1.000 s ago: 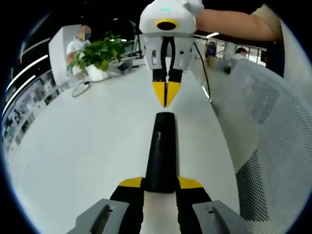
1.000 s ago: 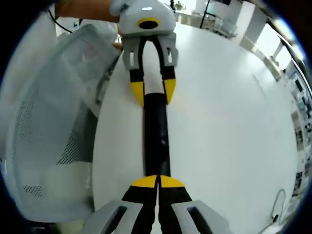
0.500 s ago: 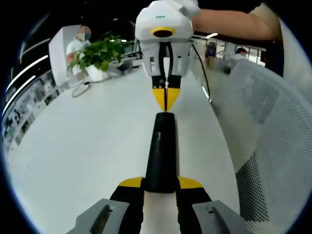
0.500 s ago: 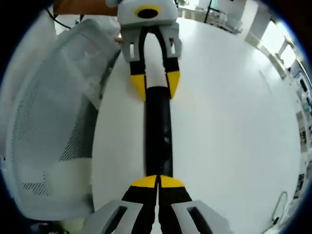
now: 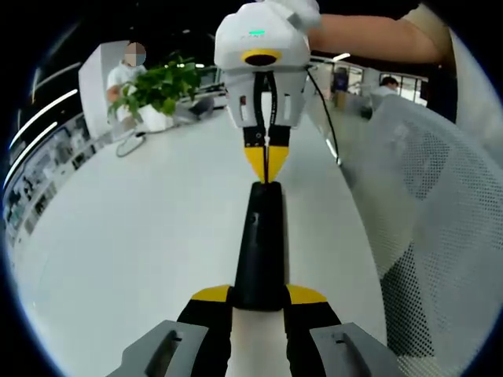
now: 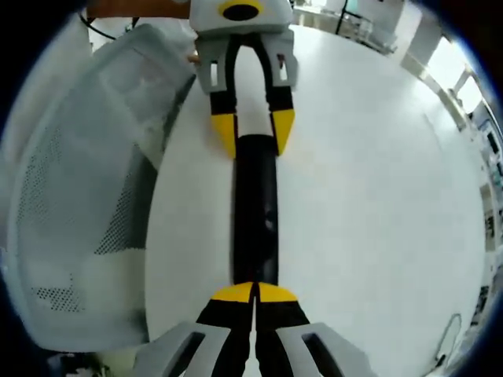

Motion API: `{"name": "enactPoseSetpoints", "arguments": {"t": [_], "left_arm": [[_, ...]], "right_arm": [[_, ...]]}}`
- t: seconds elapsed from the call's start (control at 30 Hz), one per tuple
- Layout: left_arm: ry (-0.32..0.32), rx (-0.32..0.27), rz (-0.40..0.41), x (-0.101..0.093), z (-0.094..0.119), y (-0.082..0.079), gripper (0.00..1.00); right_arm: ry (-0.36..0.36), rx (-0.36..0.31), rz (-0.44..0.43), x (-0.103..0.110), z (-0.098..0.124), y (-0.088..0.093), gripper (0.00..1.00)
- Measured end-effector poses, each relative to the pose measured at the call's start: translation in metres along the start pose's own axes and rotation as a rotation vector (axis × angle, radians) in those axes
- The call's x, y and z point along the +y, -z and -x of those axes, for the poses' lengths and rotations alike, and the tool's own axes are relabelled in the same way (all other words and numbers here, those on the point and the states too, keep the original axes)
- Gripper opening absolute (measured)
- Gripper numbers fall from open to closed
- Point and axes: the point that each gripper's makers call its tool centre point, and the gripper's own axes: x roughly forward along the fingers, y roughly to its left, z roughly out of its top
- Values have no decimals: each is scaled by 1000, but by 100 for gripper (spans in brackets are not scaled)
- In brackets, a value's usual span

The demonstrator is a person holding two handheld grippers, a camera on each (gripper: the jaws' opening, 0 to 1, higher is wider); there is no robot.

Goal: Press the specified remote control buttons in sequence, fully releasing each button before pressing the next.

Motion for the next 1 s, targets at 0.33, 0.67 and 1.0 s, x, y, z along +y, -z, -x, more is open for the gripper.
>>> {"name": "enactPoseSetpoints", "arguments": {"t": [0.33,0.67,1.0], "left_arm": [[-2,0,-2,1,0,0,24],[-6,-3,-2,2,0,1,24],[-8,0,-5,1,1,0,24]], "right_arm": [[-6,8,6,0,-1,-1,0],[-15,25,15,-1,-1,0,0],[-12,36,22,1,0,-2,0]]}}
